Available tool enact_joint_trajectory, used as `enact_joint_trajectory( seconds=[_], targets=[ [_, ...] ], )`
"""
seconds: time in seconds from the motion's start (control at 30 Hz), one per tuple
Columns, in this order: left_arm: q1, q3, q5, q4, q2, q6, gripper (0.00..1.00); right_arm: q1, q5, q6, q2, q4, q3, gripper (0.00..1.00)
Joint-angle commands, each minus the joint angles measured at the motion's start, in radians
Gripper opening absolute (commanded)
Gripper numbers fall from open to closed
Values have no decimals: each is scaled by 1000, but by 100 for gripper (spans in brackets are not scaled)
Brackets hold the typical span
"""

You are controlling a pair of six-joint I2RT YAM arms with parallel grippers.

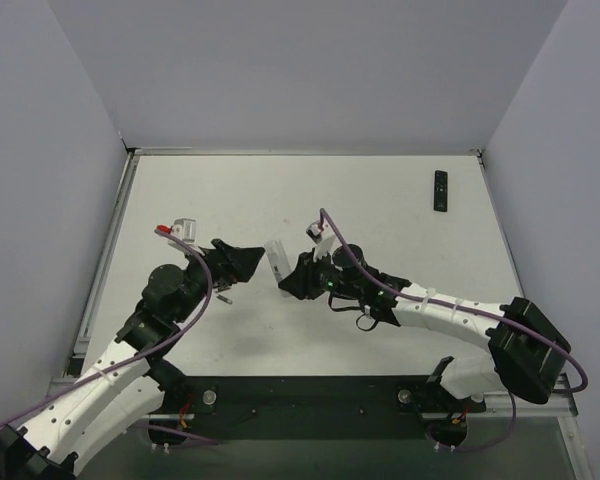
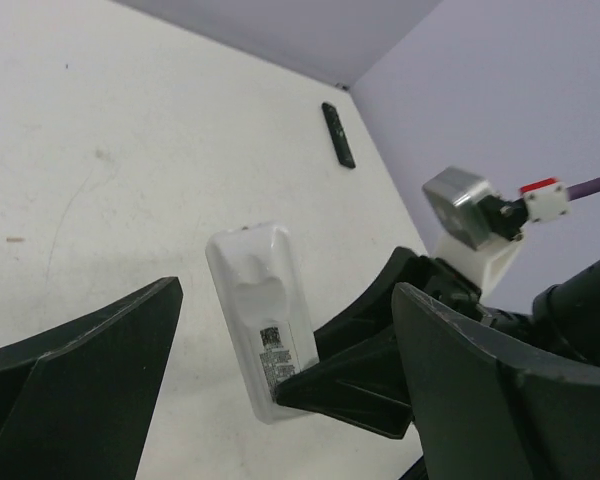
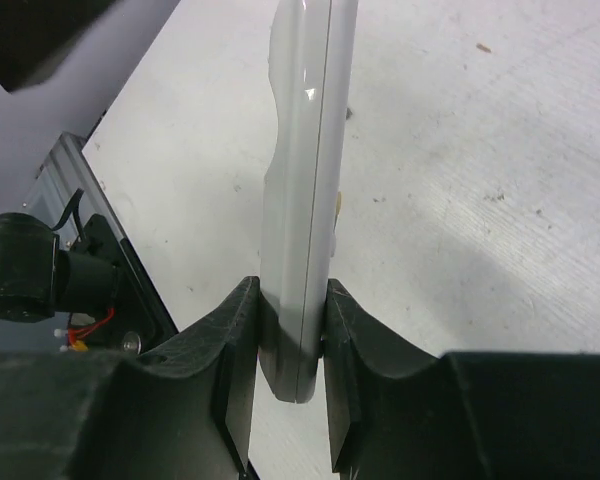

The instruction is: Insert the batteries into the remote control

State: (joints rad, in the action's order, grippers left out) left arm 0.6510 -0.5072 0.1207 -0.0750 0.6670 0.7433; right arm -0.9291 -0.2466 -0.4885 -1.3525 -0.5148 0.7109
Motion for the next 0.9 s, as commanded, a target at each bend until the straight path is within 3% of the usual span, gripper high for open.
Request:
enact_joint_trajectory(
  seconds=[0.0,0.13,0.33,0.57,0.87],
  targets=[
    [-134,50,-246,-230,-20,-6,97,55,-177,-123,72,-210,-77,0],
    [-228,143,-446,-487,37,144,97,87,-230,-221,121,-324,-140,0],
    [-231,151,-544,-662,129,214,97,130,-309,-321,174,-445,-166,0],
    [-229,145,-661,-828,197,283,97,130,-381,-395,170,-540,-146,0],
    [-229,133,-696,-916,247,353,90,128,-490,-496,105,-700,-136,0]
  ],
)
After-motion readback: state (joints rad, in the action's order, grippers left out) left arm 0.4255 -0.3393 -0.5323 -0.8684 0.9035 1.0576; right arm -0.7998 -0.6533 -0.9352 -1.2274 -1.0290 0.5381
